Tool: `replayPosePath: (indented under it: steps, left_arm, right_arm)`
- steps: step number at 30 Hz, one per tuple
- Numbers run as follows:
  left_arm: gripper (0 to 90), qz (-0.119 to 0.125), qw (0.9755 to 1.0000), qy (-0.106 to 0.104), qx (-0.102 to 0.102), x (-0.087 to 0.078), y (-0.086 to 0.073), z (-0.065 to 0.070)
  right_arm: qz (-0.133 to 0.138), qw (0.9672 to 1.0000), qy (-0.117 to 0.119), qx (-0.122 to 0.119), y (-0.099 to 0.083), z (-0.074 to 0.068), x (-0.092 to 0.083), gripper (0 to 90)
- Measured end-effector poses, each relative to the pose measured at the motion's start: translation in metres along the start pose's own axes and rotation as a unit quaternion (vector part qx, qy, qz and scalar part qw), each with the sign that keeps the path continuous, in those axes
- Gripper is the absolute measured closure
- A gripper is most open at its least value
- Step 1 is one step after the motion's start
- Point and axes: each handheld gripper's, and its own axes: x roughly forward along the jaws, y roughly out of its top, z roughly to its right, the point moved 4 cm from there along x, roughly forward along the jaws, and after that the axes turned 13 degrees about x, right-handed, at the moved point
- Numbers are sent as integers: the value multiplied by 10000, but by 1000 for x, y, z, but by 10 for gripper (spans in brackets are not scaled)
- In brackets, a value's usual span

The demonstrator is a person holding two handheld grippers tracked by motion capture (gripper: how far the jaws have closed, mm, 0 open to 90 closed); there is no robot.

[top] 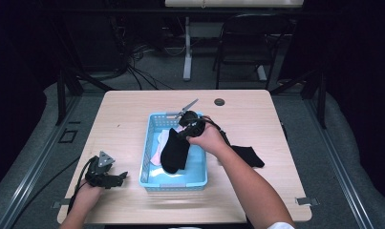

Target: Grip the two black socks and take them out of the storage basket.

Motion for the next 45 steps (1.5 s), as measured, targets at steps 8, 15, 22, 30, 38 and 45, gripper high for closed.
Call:
replayPosePath:
  steps: [8,15,22,30,38,45]
  left_arm:
    - [156,-30,10000,-15,12,0,0,0]
    - [155,-42,10000,-17,12,0,0,0]
    - [155,-38,10000,-9,4,0,0,1]
    - [156,-48,10000,-16,10,0,0,0]
    - [156,-49,10000,-14,8,0,0,0]
    - [155,-48,10000,-4,5,0,-1,1]
  right_arm:
    - [467,9986,147,-186,2,-19,-34,881]
    - [895,9953,197,-325,1,-31,-60,881]
    - [1216,9916,256,-347,6,-36,-84,881]
    - [1424,9887,238,-402,10,-42,-107,881]
    - [1498,9873,219,-477,4,-46,-127,881]
    - [1618,9857,153,-446,-5,-43,-147,881]
